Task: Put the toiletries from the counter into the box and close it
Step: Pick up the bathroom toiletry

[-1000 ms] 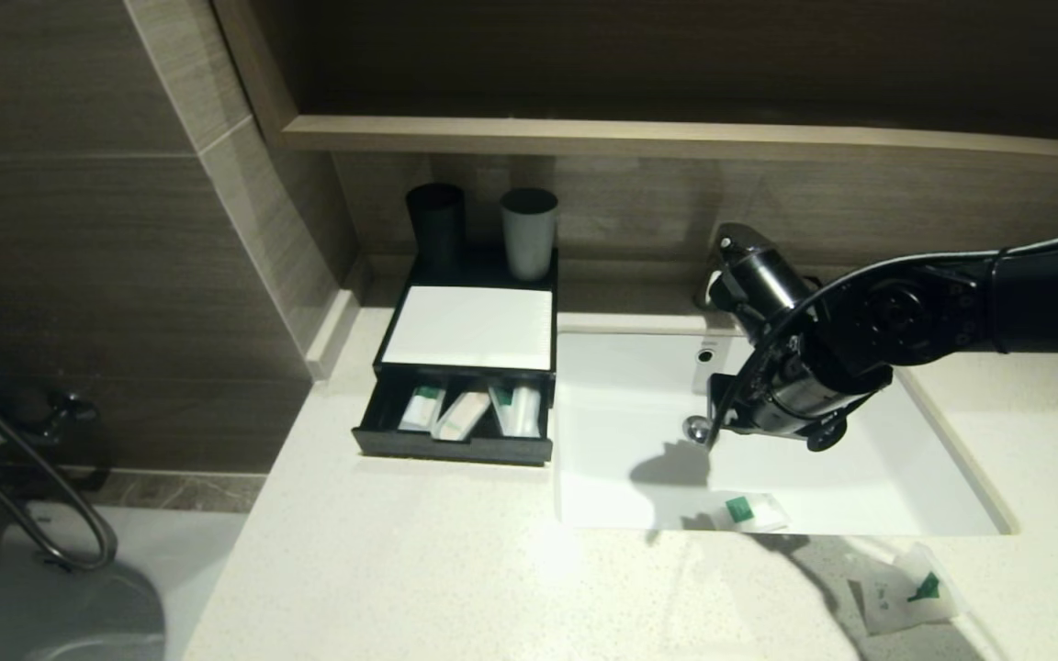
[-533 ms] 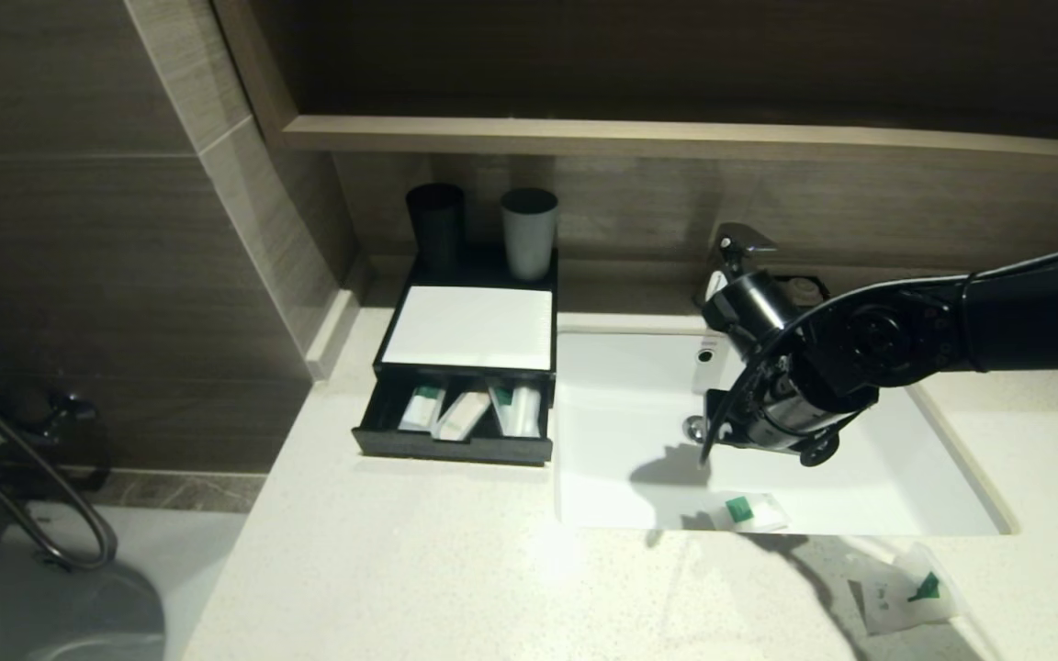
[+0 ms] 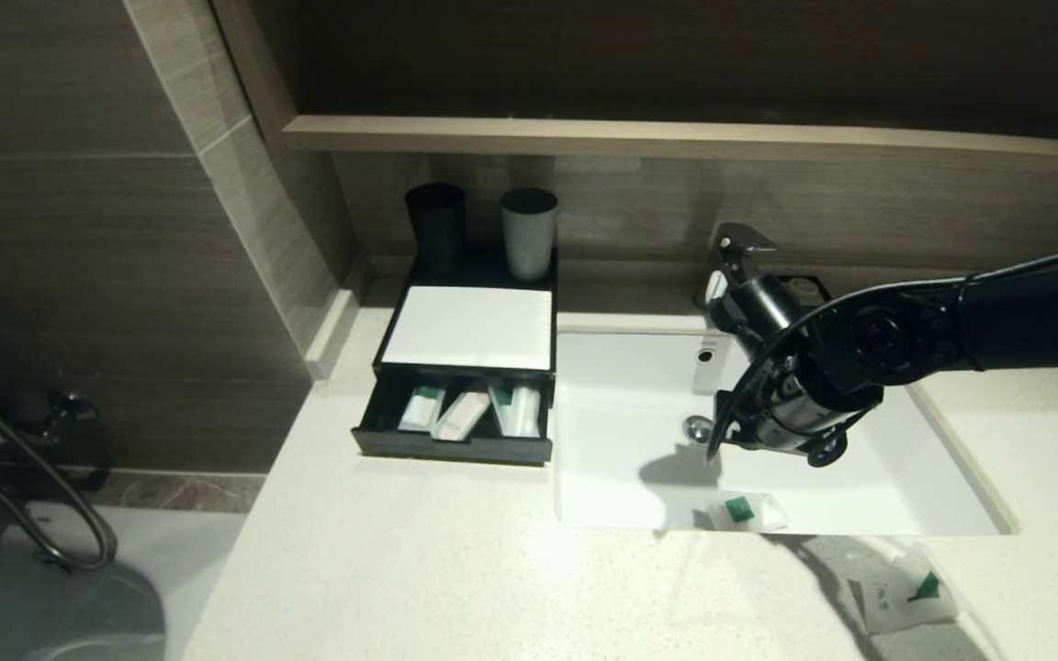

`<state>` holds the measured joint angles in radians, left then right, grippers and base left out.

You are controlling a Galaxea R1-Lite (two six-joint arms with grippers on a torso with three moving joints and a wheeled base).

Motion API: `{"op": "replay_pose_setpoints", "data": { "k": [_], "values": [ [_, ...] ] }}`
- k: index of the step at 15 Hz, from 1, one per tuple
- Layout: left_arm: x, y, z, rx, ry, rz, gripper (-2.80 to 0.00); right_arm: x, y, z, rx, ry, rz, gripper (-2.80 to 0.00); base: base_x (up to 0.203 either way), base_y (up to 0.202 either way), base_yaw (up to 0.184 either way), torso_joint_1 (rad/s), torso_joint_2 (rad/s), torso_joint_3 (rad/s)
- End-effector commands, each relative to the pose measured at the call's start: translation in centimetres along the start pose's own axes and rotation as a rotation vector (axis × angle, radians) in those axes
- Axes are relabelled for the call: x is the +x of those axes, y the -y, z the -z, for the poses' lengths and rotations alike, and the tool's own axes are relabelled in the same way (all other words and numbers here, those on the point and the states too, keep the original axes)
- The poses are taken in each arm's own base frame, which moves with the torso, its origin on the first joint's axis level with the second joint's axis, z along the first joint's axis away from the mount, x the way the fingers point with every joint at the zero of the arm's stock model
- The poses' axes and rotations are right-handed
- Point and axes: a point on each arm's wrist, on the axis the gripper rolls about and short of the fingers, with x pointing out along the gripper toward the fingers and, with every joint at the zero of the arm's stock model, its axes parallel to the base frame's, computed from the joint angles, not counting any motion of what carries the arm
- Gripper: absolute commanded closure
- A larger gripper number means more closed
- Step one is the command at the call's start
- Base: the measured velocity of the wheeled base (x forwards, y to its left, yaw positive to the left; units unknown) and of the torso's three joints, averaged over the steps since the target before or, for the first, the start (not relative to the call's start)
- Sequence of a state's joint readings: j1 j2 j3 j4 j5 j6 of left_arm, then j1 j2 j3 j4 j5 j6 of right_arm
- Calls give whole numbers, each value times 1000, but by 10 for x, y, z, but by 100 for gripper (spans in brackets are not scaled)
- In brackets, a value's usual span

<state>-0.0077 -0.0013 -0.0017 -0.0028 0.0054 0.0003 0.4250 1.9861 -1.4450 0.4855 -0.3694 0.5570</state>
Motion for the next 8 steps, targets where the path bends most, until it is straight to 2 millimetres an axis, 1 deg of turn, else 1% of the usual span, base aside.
{"op": "replay_pose_setpoints", "data": {
  "k": [1,8],
  "values": [
    [0,0,0,0,0,-1,0,4,1,2,0,-7,9,0,0,0,0,0,0,0],
    [0,0,0,0,0,-1,0,5,3,4,0,-12,15,0,0,0,0,0,0,0]
  ]
}}
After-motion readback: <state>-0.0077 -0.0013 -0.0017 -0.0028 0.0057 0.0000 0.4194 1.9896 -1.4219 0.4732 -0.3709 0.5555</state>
